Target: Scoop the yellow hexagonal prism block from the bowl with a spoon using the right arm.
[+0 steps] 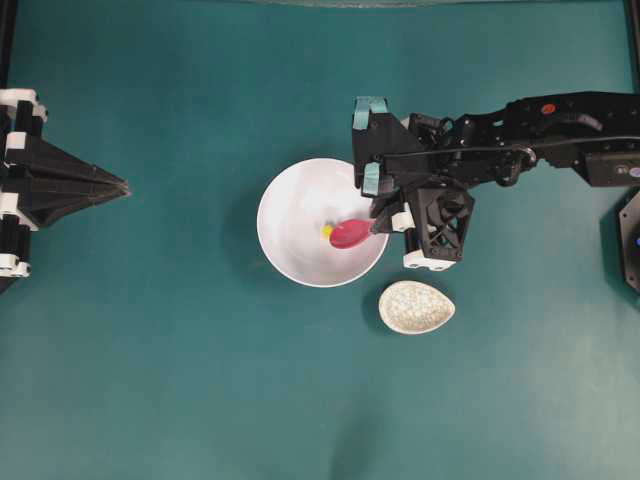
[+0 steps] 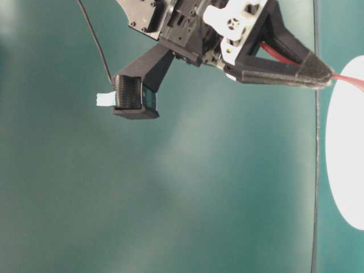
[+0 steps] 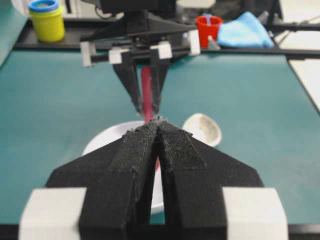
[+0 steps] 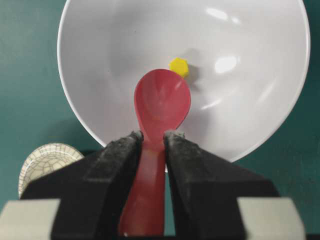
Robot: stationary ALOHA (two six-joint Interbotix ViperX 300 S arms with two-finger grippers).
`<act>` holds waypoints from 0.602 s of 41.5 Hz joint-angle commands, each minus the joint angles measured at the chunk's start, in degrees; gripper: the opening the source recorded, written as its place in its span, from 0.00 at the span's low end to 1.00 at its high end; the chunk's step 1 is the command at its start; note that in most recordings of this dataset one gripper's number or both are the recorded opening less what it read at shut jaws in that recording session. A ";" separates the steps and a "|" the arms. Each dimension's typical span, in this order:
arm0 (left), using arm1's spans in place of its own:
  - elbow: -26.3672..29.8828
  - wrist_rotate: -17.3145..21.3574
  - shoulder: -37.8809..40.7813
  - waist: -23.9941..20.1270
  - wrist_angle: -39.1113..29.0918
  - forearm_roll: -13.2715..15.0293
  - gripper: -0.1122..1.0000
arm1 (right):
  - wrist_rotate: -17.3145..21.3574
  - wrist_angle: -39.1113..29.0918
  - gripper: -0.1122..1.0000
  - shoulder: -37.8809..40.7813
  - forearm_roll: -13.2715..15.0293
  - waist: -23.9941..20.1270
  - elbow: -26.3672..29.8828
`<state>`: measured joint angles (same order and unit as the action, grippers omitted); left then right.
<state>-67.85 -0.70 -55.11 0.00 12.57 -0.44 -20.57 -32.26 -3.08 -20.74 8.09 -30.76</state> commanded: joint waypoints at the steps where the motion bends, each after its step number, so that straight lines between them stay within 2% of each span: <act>1: 1.23 0.09 0.62 -0.09 0.35 -0.18 0.10 | 0.44 0.00 0.32 -0.97 0.09 0.09 0.53; 25: 1.23 0.09 0.62 -0.09 0.35 -0.18 0.10 | 1.05 0.35 0.32 0.00 0.09 0.18 -0.62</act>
<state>-67.85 -0.70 -55.11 0.00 12.57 -0.53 -19.60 -32.26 -2.55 -20.74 8.09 -31.99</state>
